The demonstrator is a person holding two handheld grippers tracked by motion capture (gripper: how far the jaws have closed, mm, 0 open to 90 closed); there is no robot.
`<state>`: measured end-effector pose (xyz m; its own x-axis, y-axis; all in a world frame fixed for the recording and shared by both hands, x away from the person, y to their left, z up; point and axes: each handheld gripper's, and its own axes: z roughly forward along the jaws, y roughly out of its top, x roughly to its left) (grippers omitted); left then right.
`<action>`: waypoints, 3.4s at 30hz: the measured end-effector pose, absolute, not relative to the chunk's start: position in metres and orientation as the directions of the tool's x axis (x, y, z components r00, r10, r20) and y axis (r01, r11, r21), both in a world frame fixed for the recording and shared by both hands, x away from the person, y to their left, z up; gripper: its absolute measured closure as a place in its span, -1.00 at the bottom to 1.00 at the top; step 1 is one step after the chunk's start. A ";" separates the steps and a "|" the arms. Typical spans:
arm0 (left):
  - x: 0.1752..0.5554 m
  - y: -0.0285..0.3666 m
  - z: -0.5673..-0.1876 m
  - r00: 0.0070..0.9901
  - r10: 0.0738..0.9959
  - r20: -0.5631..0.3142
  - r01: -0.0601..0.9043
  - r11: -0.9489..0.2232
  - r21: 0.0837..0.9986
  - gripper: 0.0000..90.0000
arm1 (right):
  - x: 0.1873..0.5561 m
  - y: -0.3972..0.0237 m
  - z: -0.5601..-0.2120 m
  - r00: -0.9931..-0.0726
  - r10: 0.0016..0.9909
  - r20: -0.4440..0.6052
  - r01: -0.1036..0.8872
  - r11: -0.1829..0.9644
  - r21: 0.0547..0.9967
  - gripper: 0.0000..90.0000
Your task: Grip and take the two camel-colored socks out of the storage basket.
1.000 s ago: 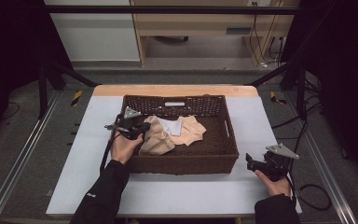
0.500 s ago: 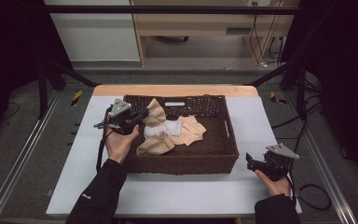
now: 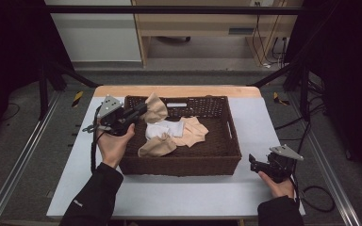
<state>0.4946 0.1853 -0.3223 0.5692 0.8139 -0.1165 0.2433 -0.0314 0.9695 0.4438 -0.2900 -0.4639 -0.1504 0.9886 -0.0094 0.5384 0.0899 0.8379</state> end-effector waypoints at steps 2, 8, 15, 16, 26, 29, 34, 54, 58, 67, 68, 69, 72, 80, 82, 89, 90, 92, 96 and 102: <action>0.491 0.190 -0.321 0.570 0.813 -0.119 0.235 -0.023 0.972 0.91 | 0.443 -0.290 -0.464 -0.148 0.989 -0.008 0.537 0.088 0.839 -0.90; 0.471 0.212 -0.318 0.569 0.812 -0.128 0.212 0.006 0.977 0.91 | 0.443 -0.290 -0.463 -0.148 0.989 -0.007 0.538 0.086 0.838 -0.90; 0.452 0.242 -0.324 0.548 0.826 -0.132 0.195 0.027 0.980 0.91 | 0.443 -0.290 -0.463 -0.148 0.989 -0.008 0.535 0.088 0.840 -0.90; 0.451 0.246 -0.325 0.538 0.834 -0.121 0.191 0.020 0.981 0.91 | 0.443 -0.290 -0.463 -0.149 0.989 -0.008 0.537 0.087 0.839 -0.90; 0.438 0.280 -0.335 0.432 0.898 -0.078 0.187 -0.005 0.982 0.91 | 0.440 -0.286 -0.461 -0.173 0.985 -0.012 0.527 0.103 0.844 -0.90; 0.436 0.289 -0.341 0.402 0.911 -0.089 0.208 0.004 0.978 0.91 | 0.440 -0.285 -0.461 -0.182 0.983 -0.012 0.526 0.108 0.844 -0.90; 0.435 0.310 -0.345 0.352 0.928 -0.122 0.221 0.045 0.974 0.91 | 0.440 -0.285 -0.461 -0.176 0.984 -0.010 0.531 0.104 0.841 -0.90; 0.438 0.339 -0.424 0.247 0.961 -0.126 0.479 -0.008 0.878 0.90 | 0.440 -0.285 -0.463 -0.173 0.985 -0.020 0.540 0.112 0.834 -0.90; 0.439 0.338 -0.434 0.247 0.963 -0.109 0.530 -0.040 0.847 0.90 | 0.440 -0.285 -0.463 -0.172 0.985 -0.020 0.544 0.112 0.832 -0.90; 0.447 0.334 -0.451 0.278 0.959 -0.044 0.592 -0.135 0.794 0.63 | 0.441 -0.284 -0.463 -0.175 0.984 -0.018 0.547 0.112 0.830 -0.90; 0.447 0.334 -0.452 0.275 0.960 -0.048 0.585 -0.128 0.801 0.51 | 0.441 -0.284 -0.463 -0.175 0.984 -0.020 0.546 0.114 0.830 -0.90; 0.448 0.335 -0.452 0.274 0.960 -0.049 0.584 -0.126 0.802 0.41 | 0.441 -0.284 -0.464 -0.175 0.984 -0.019 0.546 0.113 0.830 -0.90; 0.448 0.337 -0.452 0.265 0.963 -0.051 0.576 -0.116 0.809 0.17 | 0.441 -0.284 -0.464 -0.174 0.985 -0.020 0.546 0.113 0.830 -0.90; 0.449 0.337 -0.444 0.247 0.967 -0.060 0.541 -0.086 0.837 -0.09 | 0.441 -0.285 -0.463 -0.175 0.984 -0.019 0.545 0.113 0.831 -0.90; 0.448 0.334 -0.438 0.255 0.966 -0.045 0.521 -0.098 0.848 -0.12 | 0.442 -0.285 -0.464 -0.175 0.984 -0.018 0.547 0.112 0.830 -0.90; 0.443 0.320 -0.415 0.297 0.954 -0.037 0.446 -0.105 0.889 -0.14 | 0.442 -0.286 -0.462 -0.172 0.985 -0.006 0.540 0.099 0.836 -0.90; 0.443 0.317 -0.412 0.302 0.953 -0.037 0.438 -0.104 0.893 -0.14 | 0.442 -0.286 -0.462 -0.171 0.985 -0.005 0.540 0.098 0.836 -0.90; 0.441 0.312 -0.407 0.314 0.948 -0.043 0.428 -0.102 0.898 -0.13 | 0.442 -0.287 -0.462 -0.171 0.985 -0.005 0.540 0.098 0.836 -0.90; 0.439 0.302 -0.396 0.338 0.940 -0.042 0.395 -0.101 0.913 -0.13 | 0.442 -0.286 -0.462 -0.173 0.985 -0.006 0.541 0.100 0.835 -0.90; 0.434 0.286 -0.379 0.383 0.922 -0.053 0.354 -0.093 0.931 -0.10 | 0.443 -0.286 -0.462 -0.174 0.985 -0.005 0.542 0.100 0.835 -0.90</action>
<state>0.4345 0.2857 -0.3788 0.3828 0.9223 -0.0531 0.3536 -0.0931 0.9307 0.4428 -0.2865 -0.4619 -0.1737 0.9848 -0.0050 0.5416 0.0998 0.8347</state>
